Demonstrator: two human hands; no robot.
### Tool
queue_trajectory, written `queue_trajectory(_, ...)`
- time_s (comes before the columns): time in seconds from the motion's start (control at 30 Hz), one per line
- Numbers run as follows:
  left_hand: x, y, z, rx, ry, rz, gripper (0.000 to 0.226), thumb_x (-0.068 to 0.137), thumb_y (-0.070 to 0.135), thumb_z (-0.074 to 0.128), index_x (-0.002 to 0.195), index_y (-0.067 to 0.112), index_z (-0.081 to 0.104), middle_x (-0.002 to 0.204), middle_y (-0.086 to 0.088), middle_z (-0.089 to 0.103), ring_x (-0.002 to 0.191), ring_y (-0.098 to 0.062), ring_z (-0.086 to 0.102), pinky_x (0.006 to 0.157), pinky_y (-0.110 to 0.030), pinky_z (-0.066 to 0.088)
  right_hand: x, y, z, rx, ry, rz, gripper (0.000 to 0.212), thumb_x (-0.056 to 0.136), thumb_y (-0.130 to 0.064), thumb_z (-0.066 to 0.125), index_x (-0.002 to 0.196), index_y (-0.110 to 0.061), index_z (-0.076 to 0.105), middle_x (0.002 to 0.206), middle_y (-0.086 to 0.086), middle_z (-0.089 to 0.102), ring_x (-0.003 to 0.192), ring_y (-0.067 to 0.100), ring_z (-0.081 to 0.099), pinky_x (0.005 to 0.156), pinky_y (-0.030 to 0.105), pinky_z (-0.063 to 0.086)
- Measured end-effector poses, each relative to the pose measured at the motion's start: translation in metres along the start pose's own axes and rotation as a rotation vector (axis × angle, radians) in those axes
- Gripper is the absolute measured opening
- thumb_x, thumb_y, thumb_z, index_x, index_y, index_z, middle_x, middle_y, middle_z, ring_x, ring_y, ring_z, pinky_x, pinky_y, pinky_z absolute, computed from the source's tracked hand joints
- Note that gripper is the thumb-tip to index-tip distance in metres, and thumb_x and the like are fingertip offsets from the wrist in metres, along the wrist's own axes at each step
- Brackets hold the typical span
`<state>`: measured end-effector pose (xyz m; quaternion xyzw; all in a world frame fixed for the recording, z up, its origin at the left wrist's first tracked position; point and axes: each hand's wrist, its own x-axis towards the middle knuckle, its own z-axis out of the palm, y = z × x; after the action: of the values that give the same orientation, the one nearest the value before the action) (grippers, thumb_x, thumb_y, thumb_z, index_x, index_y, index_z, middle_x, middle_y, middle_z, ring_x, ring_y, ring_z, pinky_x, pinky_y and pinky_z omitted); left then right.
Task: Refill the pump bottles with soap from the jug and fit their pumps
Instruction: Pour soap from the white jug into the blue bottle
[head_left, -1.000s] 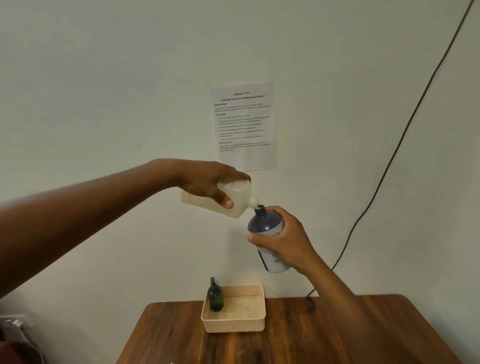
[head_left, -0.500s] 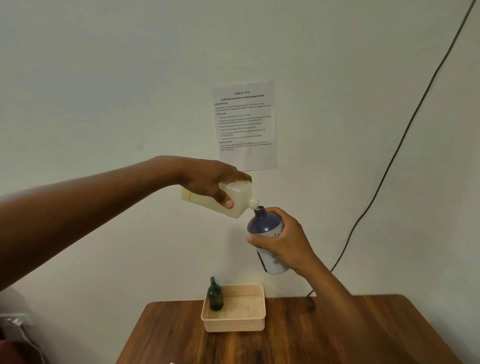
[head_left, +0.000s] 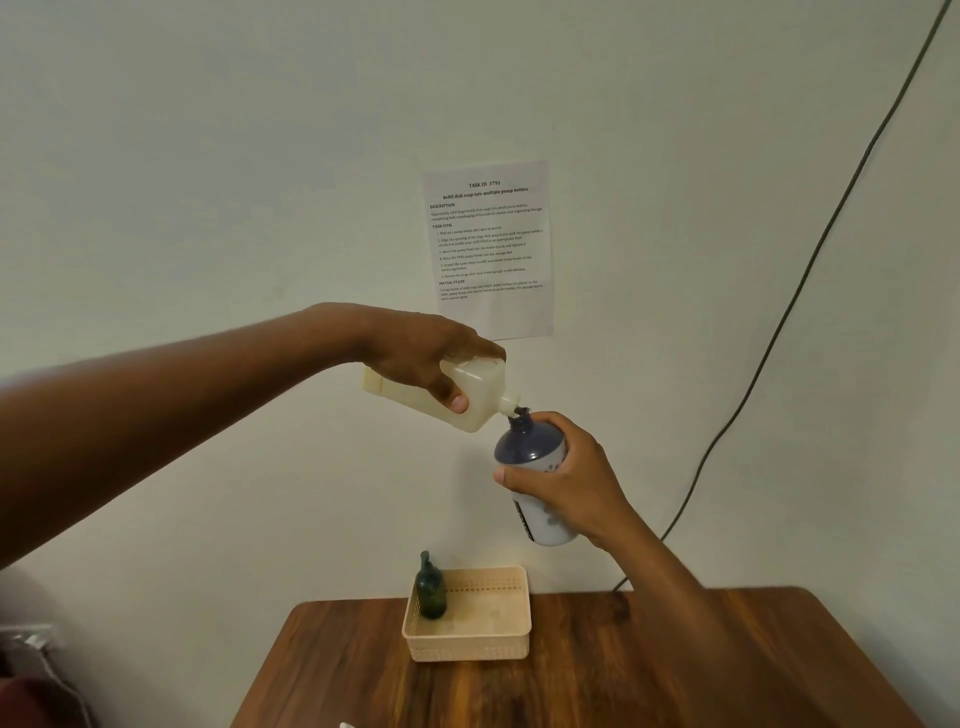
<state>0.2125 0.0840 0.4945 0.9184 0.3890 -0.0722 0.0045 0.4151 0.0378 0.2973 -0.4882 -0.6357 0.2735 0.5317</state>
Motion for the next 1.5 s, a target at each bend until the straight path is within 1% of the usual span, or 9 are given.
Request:
queue_trajectory(0.17, -0.002, 0.0, 0.0, -0.008, 0.014, 0.015, 0.068, 0.09, 0.04, 0.078, 0.149, 0.034, 0.045, 0.12, 0.014, 0.056, 0.114, -0.014, 0.053, 0.086, -0.023, 0.041, -0.002, -0.002, 0.0, 0.001, 0.002, -0.043, 0.056, 0.075, -0.044, 0.084, 0.121, -0.035, 0.054, 0.109, -0.022, 0.06, 0.097, 0.008, 0.063, 0.077, 0.012, 0.05)
queue_trajectory(0.33, -0.007, 0.0, 0.001, -0.052, 0.022, -0.011, 0.075, 0.09, 0.04, 0.077, 0.154, 0.034, 0.04, 0.126, 0.015, 0.054, 0.12, -0.015, 0.052, 0.098, -0.029, 0.043, -0.003, -0.005, 0.0, 0.048, 0.0, -0.02, 0.058, 0.076, -0.042, 0.084, 0.125, -0.03, 0.055, 0.115, -0.01, 0.064, 0.1, 0.016, 0.064, 0.083, 0.029, 0.06)
queue_trajectory(0.47, -0.013, -0.002, 0.008, -0.149, 0.082, -0.023, 0.075, 0.091, 0.041, 0.077, 0.155, 0.034, 0.039, 0.141, 0.009, 0.057, 0.126, -0.018, 0.055, 0.109, -0.036, 0.047, -0.004, -0.011, -0.001, 0.128, -0.004, -0.002, 0.056, 0.075, -0.038, 0.086, 0.123, -0.028, 0.057, 0.11, -0.006, 0.066, 0.096, 0.02, 0.066, 0.068, 0.031, 0.062)
queue_trajectory(0.73, -0.02, -0.013, 0.053, -0.43, 0.235, -0.065, 0.076, 0.092, 0.047, 0.072, 0.156, 0.034, 0.033, 0.136, 0.013, 0.054, 0.118, -0.012, 0.056, 0.088, -0.021, 0.049, 0.001, -0.017, 0.0, 0.265, 0.032, 0.006, 0.057, 0.066, -0.044, 0.089, 0.115, -0.032, 0.062, 0.104, -0.005, 0.068, 0.09, 0.02, 0.069, 0.055, 0.025, 0.056)
queue_trajectory(0.97, -0.033, -0.024, 0.138, -0.737, 0.332, -0.1, 0.071, 0.086, 0.049, 0.068, 0.148, 0.03, 0.038, 0.133, 0.007, 0.056, 0.121, -0.014, 0.058, 0.098, -0.032, 0.055, -0.005, 0.006, 0.012, 0.232, 0.053, 0.024, 0.069, 0.056, -0.054, 0.09, 0.116, -0.038, 0.06, 0.109, -0.009, 0.068, 0.094, 0.015, 0.069, 0.063, 0.022, 0.057)
queue_trajectory(1.17, -0.048, -0.039, 0.242, -1.017, 0.296, -0.232, 0.058, 0.096, 0.022, 0.073, 0.142, 0.027, 0.038, 0.133, 0.002, 0.058, 0.125, -0.017, 0.058, 0.1, -0.04, 0.057, -0.023, 0.048, 0.039, 0.159, 0.018, 0.093, 0.08, 0.052, -0.052, 0.094, 0.121, -0.038, 0.057, 0.114, -0.016, 0.064, 0.101, 0.01, 0.065, 0.073, 0.019, 0.056)
queue_trajectory(1.3, -0.057, -0.046, 0.304, -1.086, 0.247, -0.313, 0.058, 0.094, 0.014, 0.075, 0.138, 0.023, 0.039, 0.133, -0.004, 0.057, 0.122, -0.019, 0.06, 0.094, -0.037, 0.061, -0.035, 0.078, 0.062, 0.126, -0.018, 0.145, 0.084, 0.052, -0.046, 0.097, 0.124, -0.034, 0.055, 0.115, -0.015, 0.063, 0.104, 0.009, 0.062, 0.075, 0.019, 0.052)
queue_trajectory(1.43, -0.068, -0.051, 0.36, -1.078, 0.192, -0.436, 0.058, 0.09, 0.01, 0.078, 0.132, 0.029, 0.042, 0.121, 0.009, 0.06, 0.11, -0.004, 0.065, 0.081, -0.013, 0.058, -0.05, 0.106, 0.089, 0.108, -0.076, 0.199, 0.089, 0.048, -0.047, 0.095, 0.125, -0.035, 0.053, 0.116, -0.017, 0.06, 0.105, 0.011, 0.061, 0.078, 0.021, 0.055)
queue_trajectory(1.5, -0.07, -0.052, 0.385, -1.094, 0.149, -0.49, 0.063, 0.089, 0.004, 0.077, 0.138, 0.023, 0.043, 0.129, 0.0, 0.06, 0.118, -0.013, 0.063, 0.093, -0.029, 0.061, -0.056, 0.116, 0.099, 0.102, -0.091, 0.228, 0.089, 0.044, -0.051, 0.093, 0.122, -0.038, 0.053, 0.117, -0.02, 0.059, 0.105, 0.011, 0.061, 0.08, 0.022, 0.055)
